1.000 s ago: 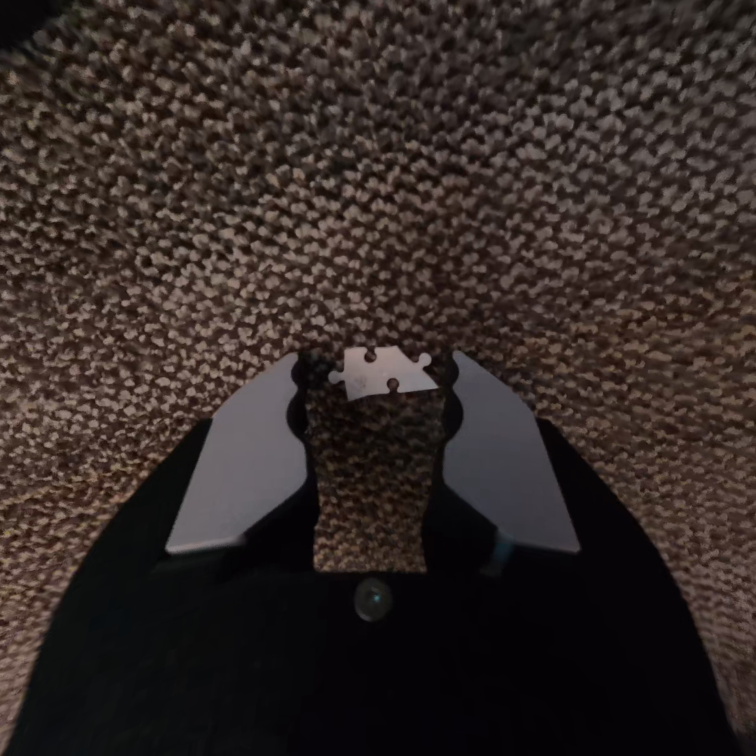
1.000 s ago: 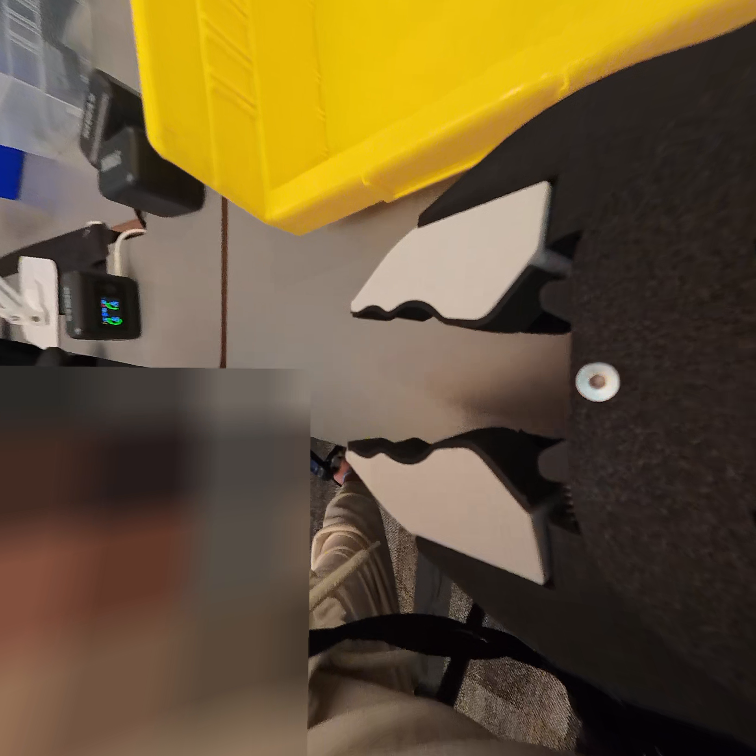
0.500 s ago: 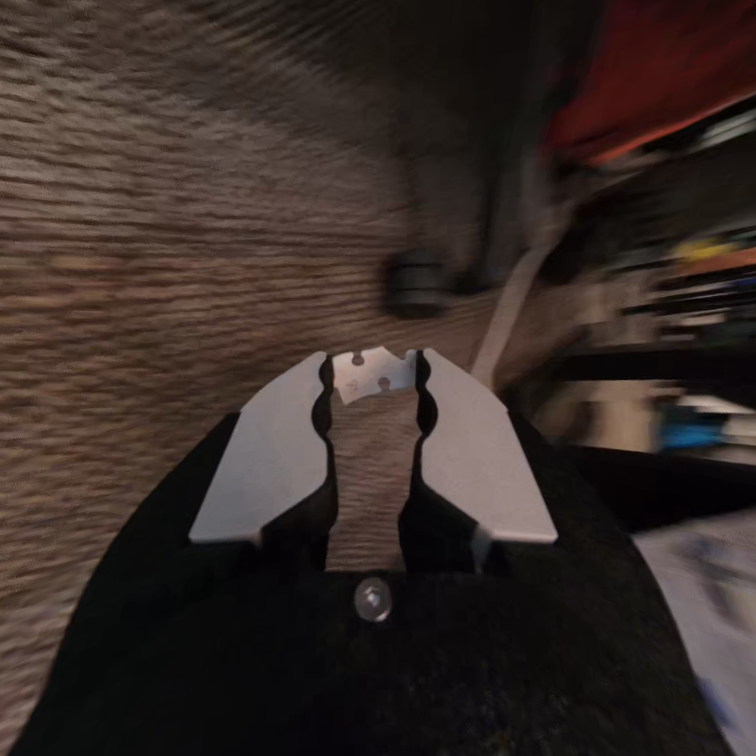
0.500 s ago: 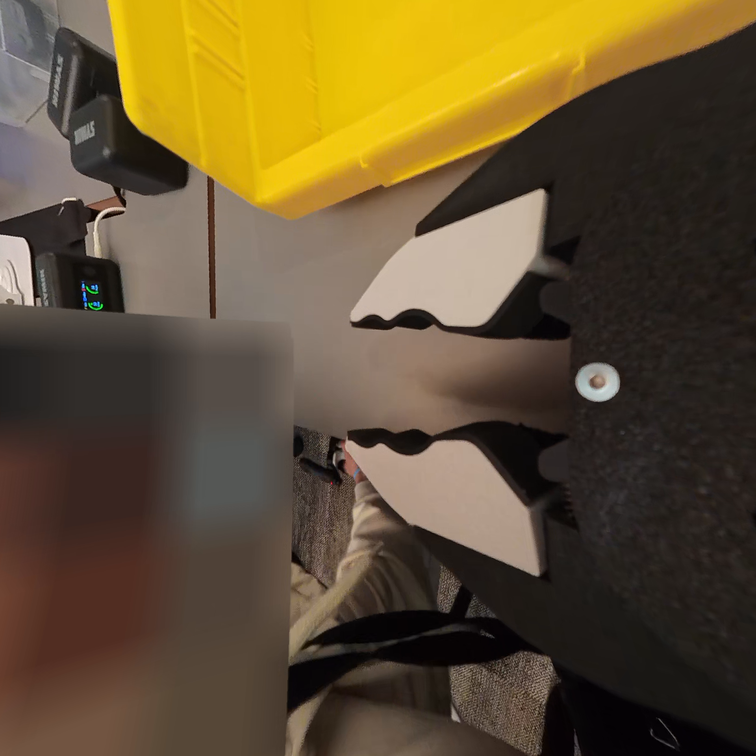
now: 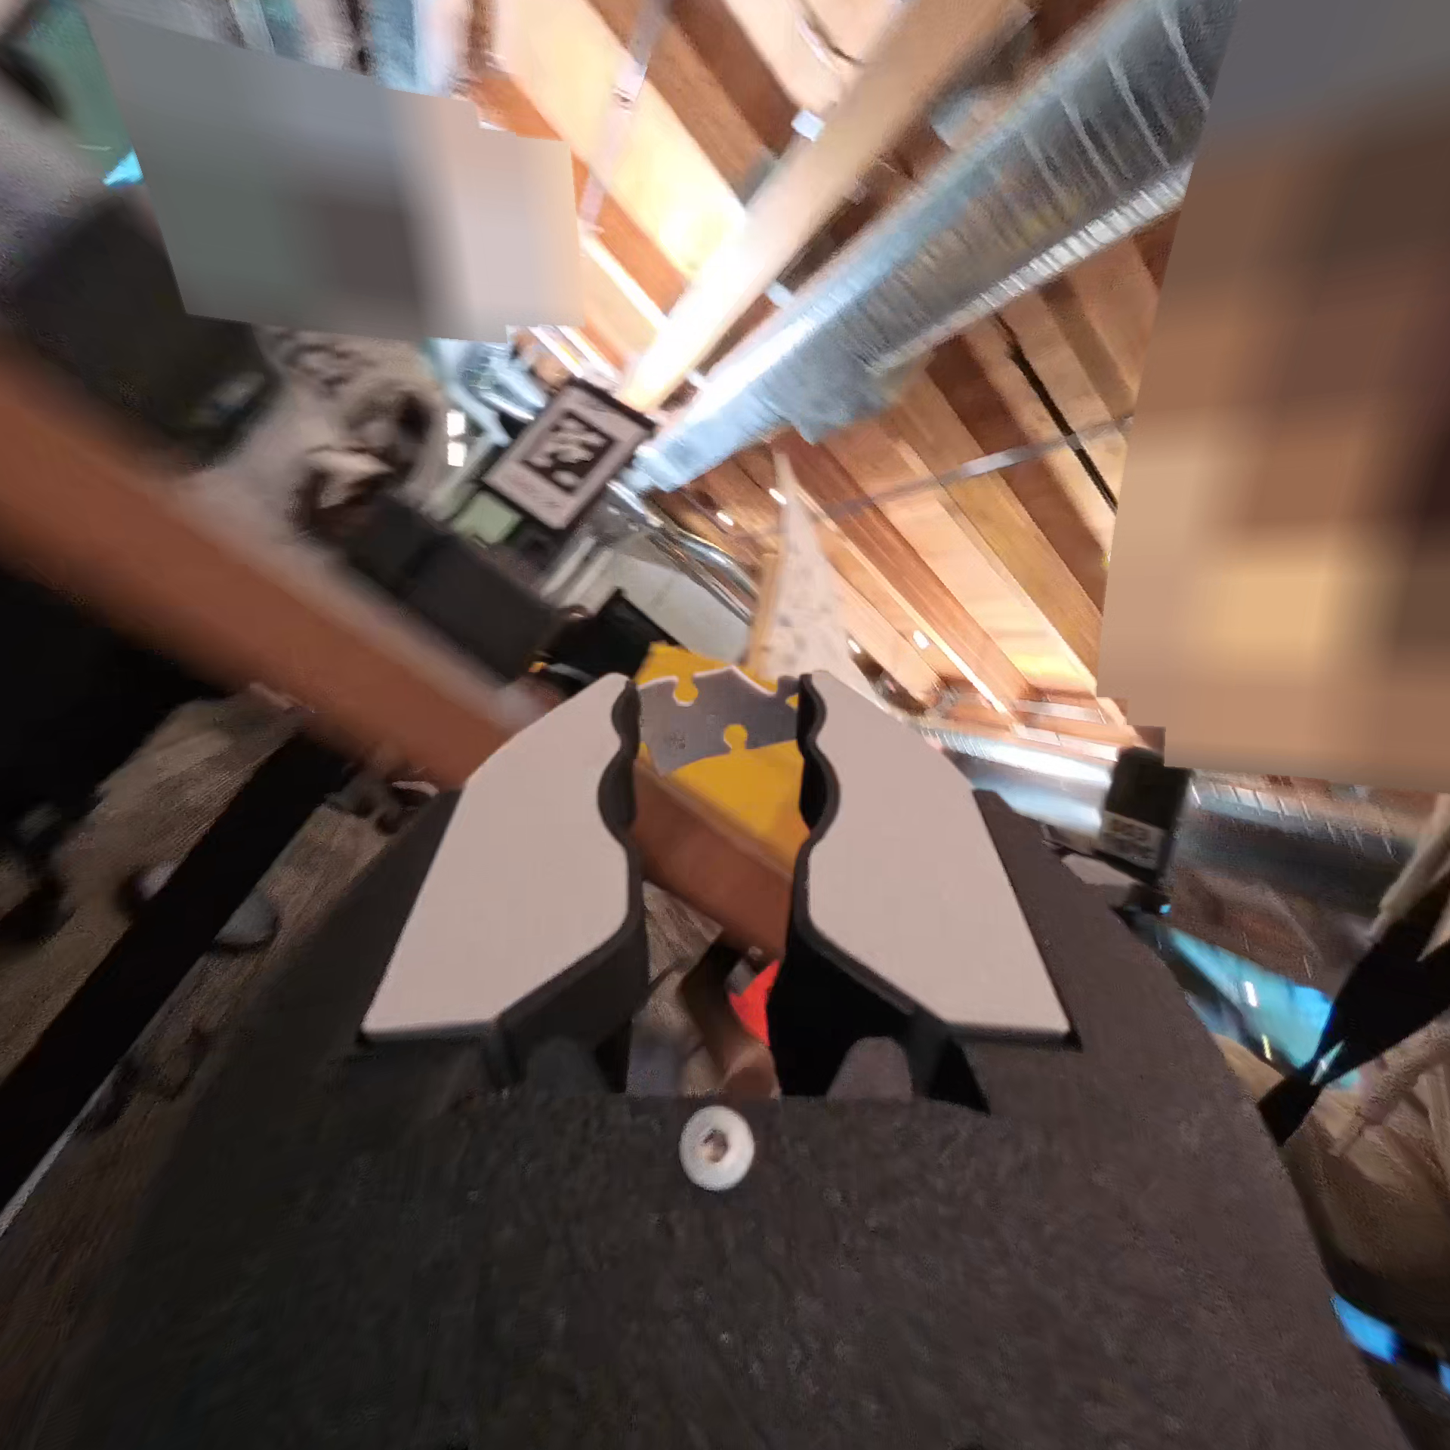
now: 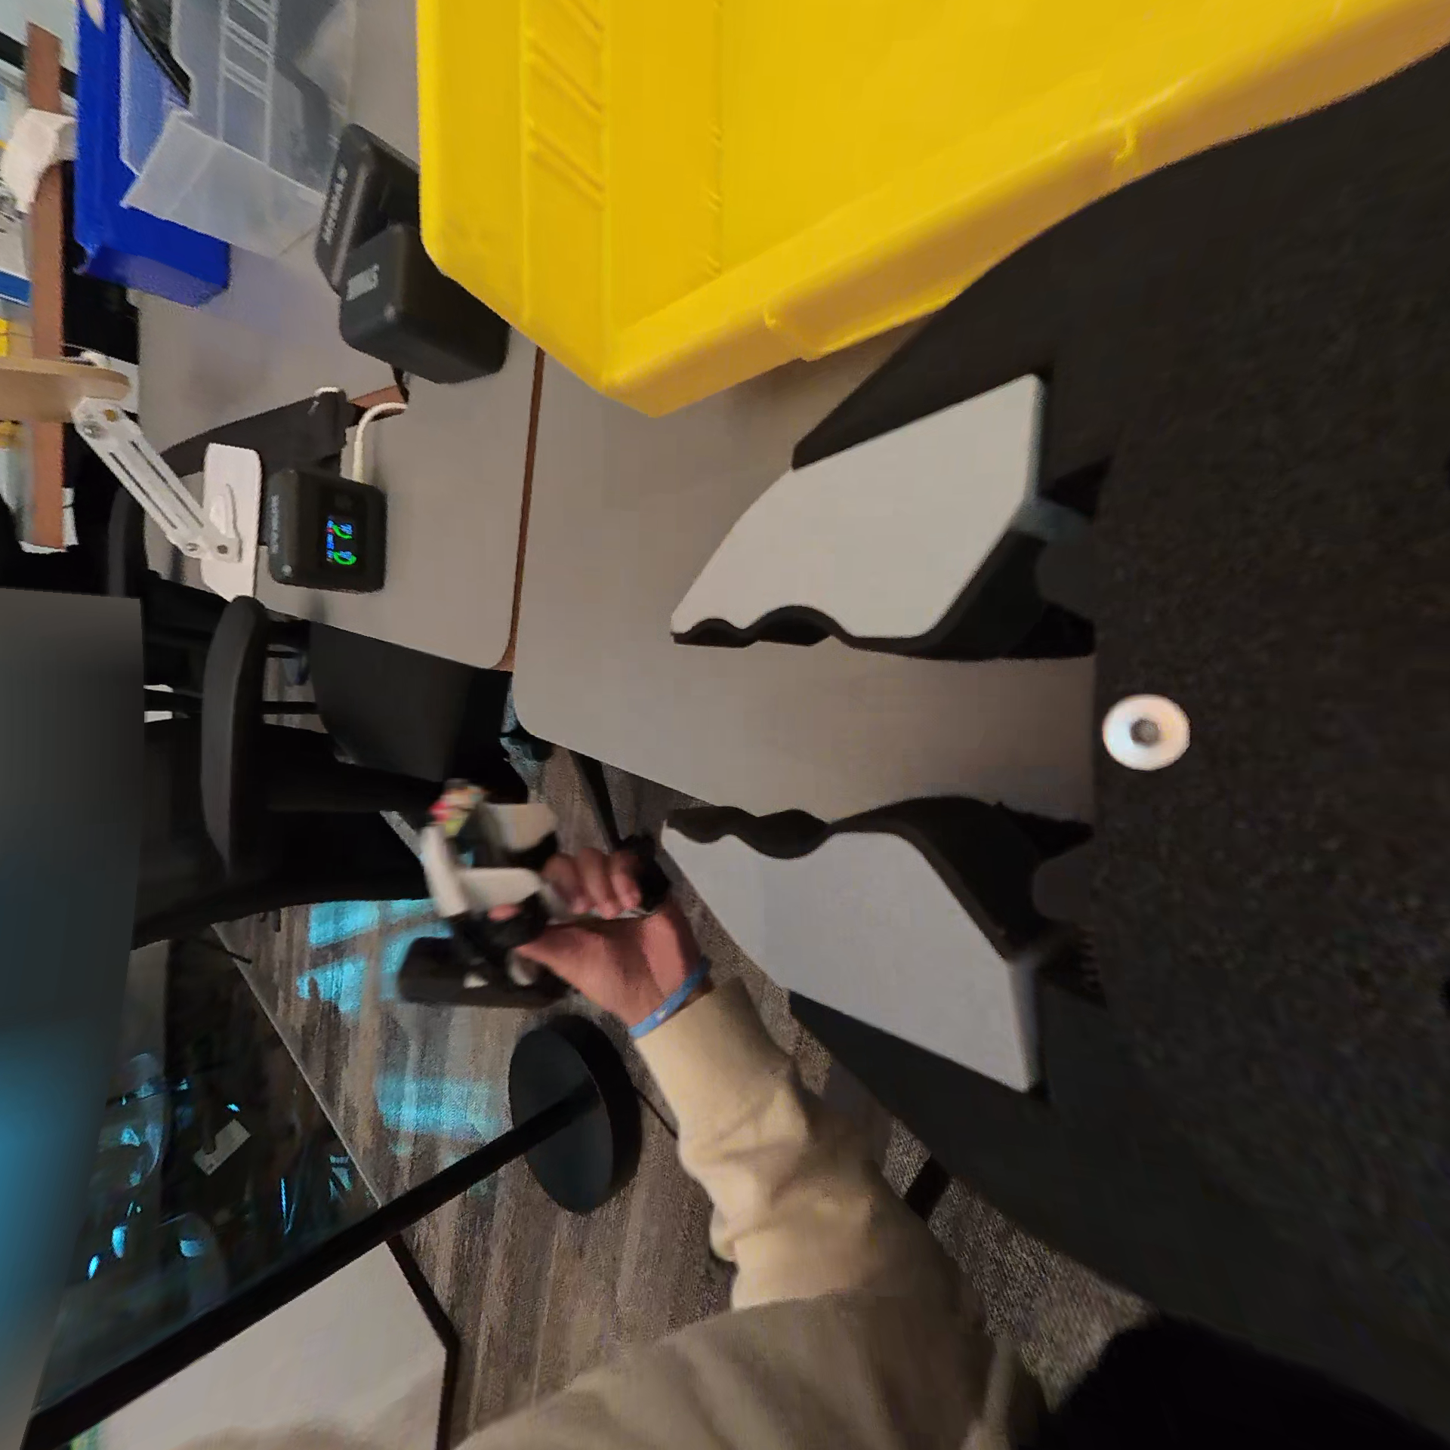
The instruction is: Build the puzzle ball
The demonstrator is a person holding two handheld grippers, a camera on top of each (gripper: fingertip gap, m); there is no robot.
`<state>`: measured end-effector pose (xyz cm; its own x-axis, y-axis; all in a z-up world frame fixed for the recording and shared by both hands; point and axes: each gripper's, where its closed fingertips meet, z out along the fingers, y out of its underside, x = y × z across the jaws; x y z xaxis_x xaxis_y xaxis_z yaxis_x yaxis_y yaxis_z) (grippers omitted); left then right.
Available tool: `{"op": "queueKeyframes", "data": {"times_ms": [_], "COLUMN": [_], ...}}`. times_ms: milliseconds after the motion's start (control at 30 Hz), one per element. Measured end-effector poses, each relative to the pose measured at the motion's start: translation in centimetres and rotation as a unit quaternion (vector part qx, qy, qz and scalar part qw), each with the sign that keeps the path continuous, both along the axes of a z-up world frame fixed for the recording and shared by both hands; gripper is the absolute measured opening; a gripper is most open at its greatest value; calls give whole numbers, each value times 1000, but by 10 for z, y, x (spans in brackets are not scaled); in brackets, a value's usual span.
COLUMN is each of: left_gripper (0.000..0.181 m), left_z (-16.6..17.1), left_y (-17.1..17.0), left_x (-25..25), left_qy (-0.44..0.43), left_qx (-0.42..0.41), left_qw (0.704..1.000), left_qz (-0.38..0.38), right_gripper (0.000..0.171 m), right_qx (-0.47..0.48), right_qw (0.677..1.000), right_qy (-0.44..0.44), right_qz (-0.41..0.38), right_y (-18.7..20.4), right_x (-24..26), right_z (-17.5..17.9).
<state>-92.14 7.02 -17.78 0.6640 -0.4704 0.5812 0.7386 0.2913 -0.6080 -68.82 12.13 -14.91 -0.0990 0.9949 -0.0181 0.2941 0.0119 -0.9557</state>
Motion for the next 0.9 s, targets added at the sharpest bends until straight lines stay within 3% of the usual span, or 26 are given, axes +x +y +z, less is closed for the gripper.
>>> {"op": "queueKeyframes", "data": {"times_ms": [167, 300, 433, 600, 733, 900], "left_gripper": [38, 38, 38, 38, 38, 37], "left_z": [167, 234, 249, 252, 239, 224], "left_y": [50, 79, 86, 61, 51, 43], "left_x": [113, 208, 318, 407, 433, 452], "left_qy": [132, 115, 111, 105, 67, 40], "left_qx": [70, 83, 58, 83, 85, 99], "left_qw": [981, 958, 922, 895, 893, 910], "left_qz": [-123, -250, -366, -425, -438, -401], "right_gripper": [43, 41, 39, 41, 41, 41], "right_qx": [-47, -152, -194, -111, -80, -75], "right_qw": [994, 975, 962, 983, 995, 995], "right_qy": [93, 159, 185, 134, 51, -1], "right_qz": [-13, 25, 56, 57, 40, -66], "right_y": [7, 2, 5, -5, -30, -59], "right_x": [14, 60, 133, 203, 256, 326], "right_z": [28, 69, 114, 148, 144, 103]}}
